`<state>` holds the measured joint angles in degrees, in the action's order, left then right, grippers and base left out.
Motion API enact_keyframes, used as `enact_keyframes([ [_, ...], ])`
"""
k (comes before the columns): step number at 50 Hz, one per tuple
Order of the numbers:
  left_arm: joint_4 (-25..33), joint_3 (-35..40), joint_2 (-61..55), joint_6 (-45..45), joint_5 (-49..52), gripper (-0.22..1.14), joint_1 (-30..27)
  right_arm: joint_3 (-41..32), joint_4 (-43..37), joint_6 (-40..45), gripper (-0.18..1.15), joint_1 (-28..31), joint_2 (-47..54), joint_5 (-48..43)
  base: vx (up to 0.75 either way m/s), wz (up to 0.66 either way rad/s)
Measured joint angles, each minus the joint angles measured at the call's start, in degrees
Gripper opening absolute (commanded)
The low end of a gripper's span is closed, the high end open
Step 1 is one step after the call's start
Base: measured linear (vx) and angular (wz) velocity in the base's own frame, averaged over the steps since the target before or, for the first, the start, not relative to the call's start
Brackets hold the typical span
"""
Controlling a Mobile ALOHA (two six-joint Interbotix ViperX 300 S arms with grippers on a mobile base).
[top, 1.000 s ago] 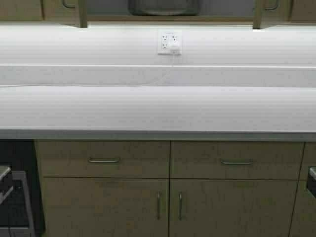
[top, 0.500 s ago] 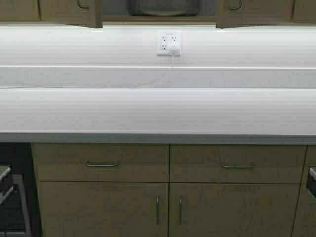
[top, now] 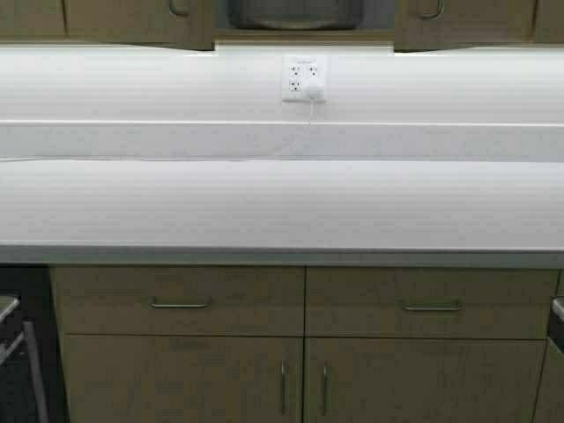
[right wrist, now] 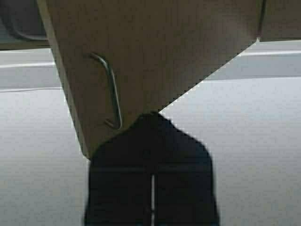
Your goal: Open the cabinet, put the pot inside, then close it
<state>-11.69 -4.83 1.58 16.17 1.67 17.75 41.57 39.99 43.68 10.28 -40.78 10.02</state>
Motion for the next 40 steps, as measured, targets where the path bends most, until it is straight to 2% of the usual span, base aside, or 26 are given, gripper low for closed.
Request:
enact_keyframes([
  [13, -0.26, -9.4, 7.03, -0.26, -0.44, 0.04, -0.09, -2.37, 0.0, -0.09, 0.06, -0.09, 2.72, -0.62, 0.04, 0.0],
  [21, -0.35, -14.94, 10.37, -0.44, -2.64, 0.04, 0.26, -7.91, 0.0, -0.09, 0.06, 0.53, 8.96, -1.67, 0.02, 0.01],
  [34, -0.35, -16.44, 11.95, -0.26, -3.78, 0.04, 0.53, -21.71, 0.0, -0.09, 0.06, 2.11, 22.24, -2.11, 0.03, 0.01],
  [40, -0.35, -16.61, 12.22, -0.26, -3.78, 0.04, 1.93, -25.14, 0.0, -0.09, 0.06, 2.29, 27.25, -2.2, 0.12, 0.0],
])
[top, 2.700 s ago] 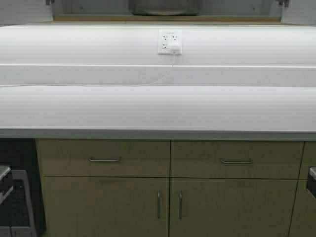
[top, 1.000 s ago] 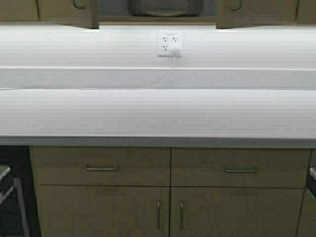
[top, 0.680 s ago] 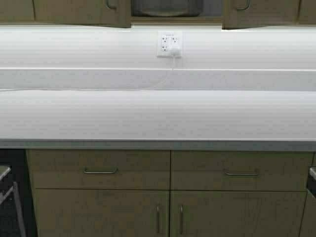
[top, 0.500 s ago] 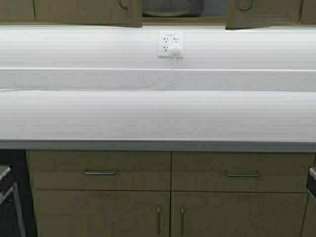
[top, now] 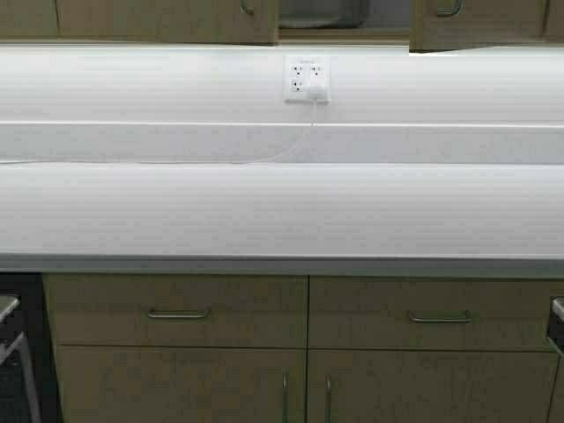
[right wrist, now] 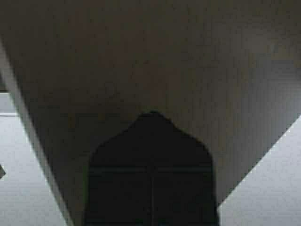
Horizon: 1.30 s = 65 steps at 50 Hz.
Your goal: Open the cabinet, put the pot inside, then close it
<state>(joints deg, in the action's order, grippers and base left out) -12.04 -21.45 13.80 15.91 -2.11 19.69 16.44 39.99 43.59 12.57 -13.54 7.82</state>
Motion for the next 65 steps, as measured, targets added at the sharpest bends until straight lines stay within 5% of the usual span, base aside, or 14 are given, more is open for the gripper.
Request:
enact_keyframes([
  [9, 0.09, 0.7, 0.09, 0.62, -0.18, 0.04, 0.88, -4.31, 0.0, -0.09, 0.05, 0.88, 5.19, 0.09, 0.12, -0.01],
  [31, 1.32, -0.09, -0.26, 1.76, -3.08, 0.04, 3.69, 13.71, 0.18, 0.0, 0.05, 0.97, -11.25, -1.14, 0.13, 0.06],
  [65, 1.41, 12.04, -12.92, 1.67, -3.43, 0.04, 5.8, 22.41, -0.26, 0.0, 0.05, 9.32, -22.94, 4.66, 0.16, -0.02],
])
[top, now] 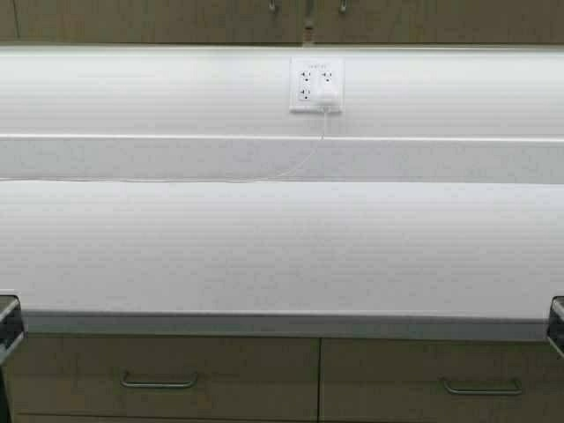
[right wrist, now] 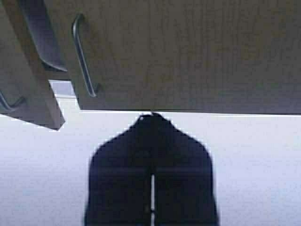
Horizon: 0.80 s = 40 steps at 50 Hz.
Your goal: Open the cabinet, put the pot inside, then close it
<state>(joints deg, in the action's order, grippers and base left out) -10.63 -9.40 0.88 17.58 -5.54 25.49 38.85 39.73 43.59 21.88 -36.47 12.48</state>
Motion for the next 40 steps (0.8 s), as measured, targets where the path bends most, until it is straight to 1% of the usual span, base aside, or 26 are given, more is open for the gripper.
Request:
enact_keyframes([
  [4, 0.0, 2.72, -2.29, 0.09, 1.41, 0.04, 0.53, 0.0, 0.0, 0.0, 0.05, 0.44, -0.35, 0.79, 0.08, 0.01],
  [9, 0.0, 2.55, -1.93, -0.09, 3.16, 0.04, 1.05, 0.0, 0.0, 0.0, 0.05, 0.35, -0.88, 1.49, 0.06, -0.01],
  [23, 0.0, -8.26, 10.37, -0.18, 2.64, 0.04, 0.97, 0.26, 0.0, 0.0, 0.05, 0.53, -2.55, 2.11, 0.07, 0.0],
  [28, 0.0, -11.6, 13.1, -0.18, 2.64, 0.04, 1.05, 0.88, -0.18, 0.0, 0.05, 0.53, -3.08, 2.64, 0.05, -0.02],
  [33, 0.0, -13.71, 14.85, -0.26, 2.64, 0.04, 1.14, 1.49, -0.79, 0.0, 0.05, 0.44, -3.6, 2.81, 0.04, -0.03],
  [40, 0.0, -14.41, 15.29, -0.26, 2.64, 0.04, 1.14, 1.58, -0.97, 0.0, 0.05, 0.35, -3.87, 2.9, 0.01, -0.01],
])
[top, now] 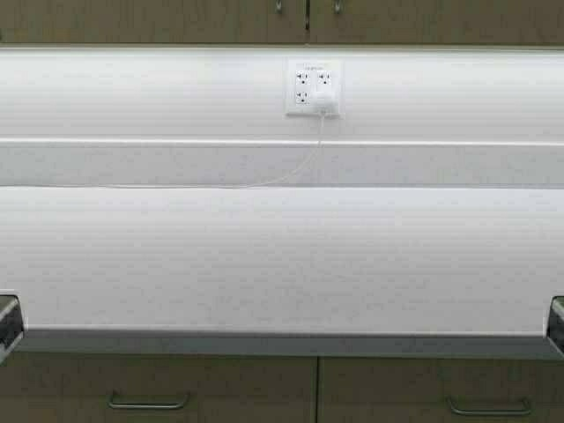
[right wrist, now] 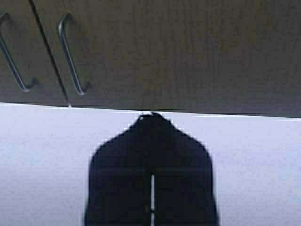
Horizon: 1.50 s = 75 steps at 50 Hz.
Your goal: Open the cabinet, put the pot inside, then close it
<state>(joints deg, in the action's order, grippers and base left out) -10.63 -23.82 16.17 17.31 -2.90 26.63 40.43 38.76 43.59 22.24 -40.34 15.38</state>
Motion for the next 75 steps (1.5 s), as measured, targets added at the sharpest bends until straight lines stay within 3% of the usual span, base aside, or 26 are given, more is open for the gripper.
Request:
enact_keyframes([
  [75, 0.0, -2.55, -0.35, 0.0, -1.14, 0.04, 0.0, -0.53, 0.0, -0.09, 0.05, 0.0, 2.9, 0.62, 0.0, 0.0],
])
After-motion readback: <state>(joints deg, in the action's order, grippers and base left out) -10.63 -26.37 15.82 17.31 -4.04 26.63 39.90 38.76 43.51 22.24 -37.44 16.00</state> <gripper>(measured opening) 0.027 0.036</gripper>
